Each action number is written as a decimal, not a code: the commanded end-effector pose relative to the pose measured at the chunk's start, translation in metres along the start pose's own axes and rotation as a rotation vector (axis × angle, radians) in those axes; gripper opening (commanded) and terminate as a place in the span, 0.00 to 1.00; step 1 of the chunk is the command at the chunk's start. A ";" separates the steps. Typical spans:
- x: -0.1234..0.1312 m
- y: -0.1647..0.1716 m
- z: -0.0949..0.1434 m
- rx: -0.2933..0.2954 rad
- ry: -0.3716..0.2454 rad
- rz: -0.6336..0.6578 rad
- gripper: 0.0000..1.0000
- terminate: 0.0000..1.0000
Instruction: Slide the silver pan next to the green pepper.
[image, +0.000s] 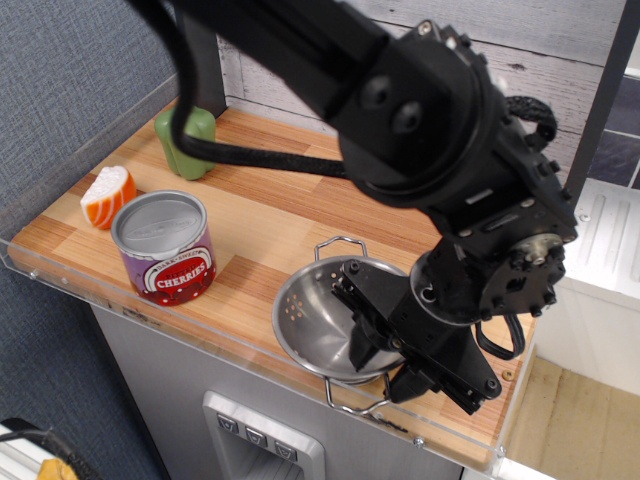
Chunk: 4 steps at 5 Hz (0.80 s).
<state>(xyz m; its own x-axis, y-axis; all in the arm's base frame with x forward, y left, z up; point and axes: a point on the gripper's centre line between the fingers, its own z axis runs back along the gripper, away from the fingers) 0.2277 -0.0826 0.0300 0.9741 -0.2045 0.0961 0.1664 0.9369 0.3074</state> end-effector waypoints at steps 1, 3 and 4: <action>0.008 0.006 0.013 -0.074 0.016 0.022 0.00 0.00; 0.036 0.043 0.042 0.057 -0.049 0.095 0.00 0.00; 0.054 0.066 0.056 0.145 -0.092 0.146 0.00 0.00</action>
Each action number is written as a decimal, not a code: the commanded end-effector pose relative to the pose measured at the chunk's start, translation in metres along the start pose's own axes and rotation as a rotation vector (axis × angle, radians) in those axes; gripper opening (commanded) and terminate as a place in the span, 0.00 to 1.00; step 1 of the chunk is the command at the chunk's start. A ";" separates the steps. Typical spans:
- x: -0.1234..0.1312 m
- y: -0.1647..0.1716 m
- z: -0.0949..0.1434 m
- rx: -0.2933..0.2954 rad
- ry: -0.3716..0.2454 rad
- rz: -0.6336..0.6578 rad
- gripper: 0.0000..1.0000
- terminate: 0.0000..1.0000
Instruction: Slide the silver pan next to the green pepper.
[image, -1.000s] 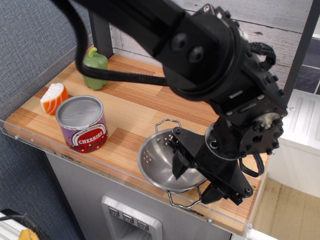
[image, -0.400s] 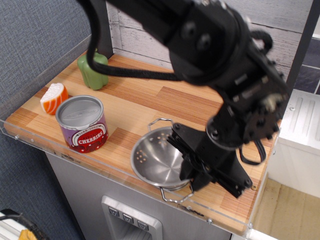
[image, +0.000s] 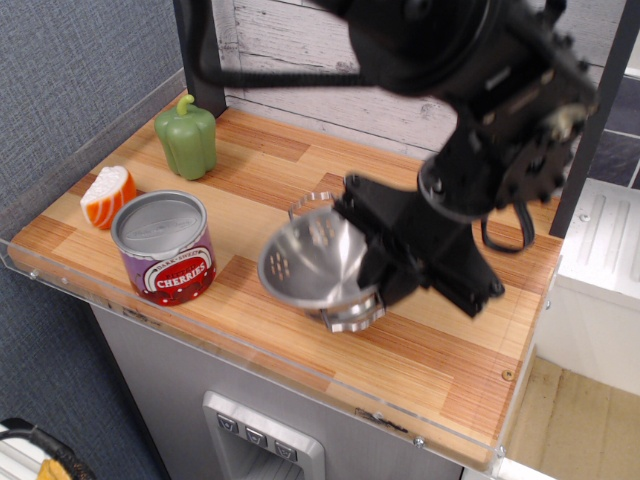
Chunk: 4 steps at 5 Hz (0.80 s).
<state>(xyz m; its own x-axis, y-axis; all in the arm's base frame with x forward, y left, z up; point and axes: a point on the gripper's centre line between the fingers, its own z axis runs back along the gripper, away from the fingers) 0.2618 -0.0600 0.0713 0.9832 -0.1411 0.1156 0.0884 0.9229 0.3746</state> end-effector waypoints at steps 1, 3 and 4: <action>0.043 0.041 0.029 0.069 -0.111 0.081 0.00 0.00; 0.073 0.058 -0.003 0.082 -0.084 0.071 0.00 0.00; 0.078 0.068 -0.017 0.046 -0.115 0.087 0.00 0.00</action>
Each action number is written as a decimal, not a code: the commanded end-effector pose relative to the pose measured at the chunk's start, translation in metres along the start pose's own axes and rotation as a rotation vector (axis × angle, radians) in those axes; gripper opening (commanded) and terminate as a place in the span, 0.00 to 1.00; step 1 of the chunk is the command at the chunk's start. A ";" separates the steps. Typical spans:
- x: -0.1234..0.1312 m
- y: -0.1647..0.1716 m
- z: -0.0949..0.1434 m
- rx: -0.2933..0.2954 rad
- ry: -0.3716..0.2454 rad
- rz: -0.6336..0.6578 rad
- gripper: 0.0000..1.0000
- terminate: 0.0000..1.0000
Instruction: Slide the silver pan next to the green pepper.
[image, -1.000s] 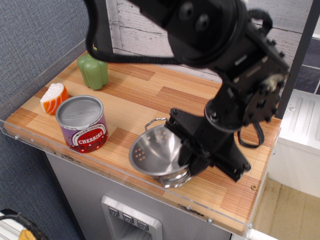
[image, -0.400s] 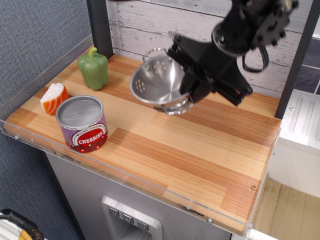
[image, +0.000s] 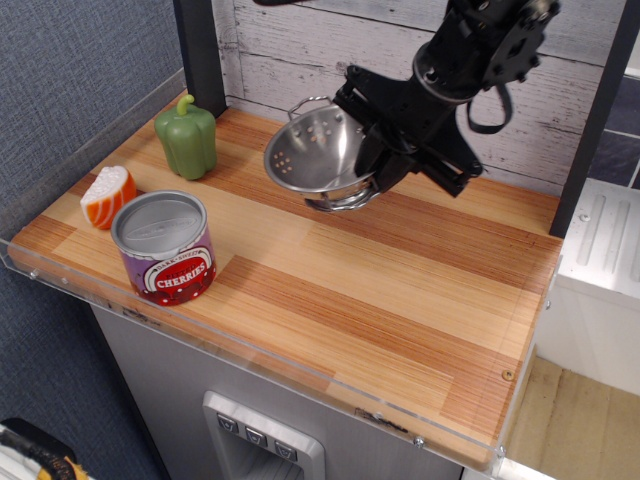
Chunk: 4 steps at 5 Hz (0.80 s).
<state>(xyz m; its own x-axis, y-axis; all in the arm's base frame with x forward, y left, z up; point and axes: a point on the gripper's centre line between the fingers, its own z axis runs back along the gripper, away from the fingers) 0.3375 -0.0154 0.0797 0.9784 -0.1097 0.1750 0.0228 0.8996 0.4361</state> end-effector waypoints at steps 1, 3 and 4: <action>0.013 0.024 -0.011 -0.012 -0.105 0.076 0.00 0.00; 0.014 0.019 -0.029 -0.003 -0.044 0.055 1.00 0.00; 0.016 0.015 -0.032 0.036 -0.029 0.044 1.00 0.00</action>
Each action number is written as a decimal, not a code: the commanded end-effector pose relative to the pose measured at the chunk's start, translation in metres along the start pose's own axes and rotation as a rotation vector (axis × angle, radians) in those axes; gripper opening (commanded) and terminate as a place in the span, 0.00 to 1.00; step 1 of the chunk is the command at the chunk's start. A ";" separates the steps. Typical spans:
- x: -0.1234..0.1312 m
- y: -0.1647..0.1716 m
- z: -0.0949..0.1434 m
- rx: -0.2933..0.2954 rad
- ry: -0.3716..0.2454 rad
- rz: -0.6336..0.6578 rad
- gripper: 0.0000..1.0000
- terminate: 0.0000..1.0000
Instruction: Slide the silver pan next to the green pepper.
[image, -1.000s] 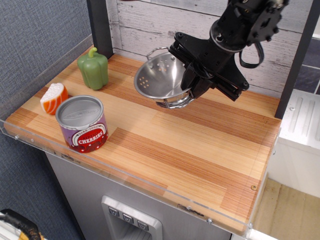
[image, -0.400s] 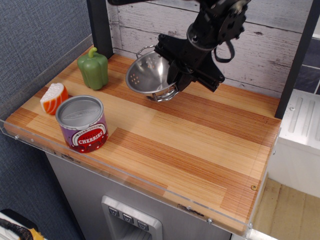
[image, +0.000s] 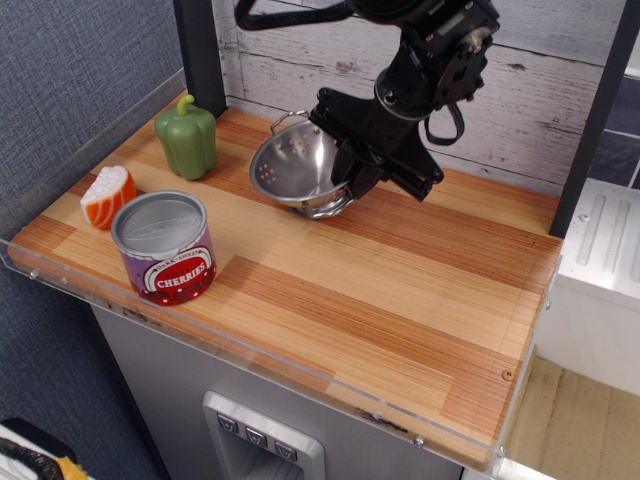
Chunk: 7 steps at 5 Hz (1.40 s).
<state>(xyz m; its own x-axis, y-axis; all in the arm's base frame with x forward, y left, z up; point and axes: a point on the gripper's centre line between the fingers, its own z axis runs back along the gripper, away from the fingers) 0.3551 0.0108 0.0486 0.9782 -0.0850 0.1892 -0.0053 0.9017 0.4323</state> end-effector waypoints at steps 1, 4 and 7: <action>0.007 0.005 0.012 0.037 -0.026 0.021 1.00 0.00; 0.011 0.010 0.029 0.033 -0.048 0.058 1.00 0.00; 0.010 0.010 0.091 -0.237 -0.162 0.113 1.00 0.00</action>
<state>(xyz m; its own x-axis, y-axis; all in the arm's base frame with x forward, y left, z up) 0.3481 -0.0212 0.1198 0.9460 -0.0245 0.3233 -0.0420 0.9795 0.1972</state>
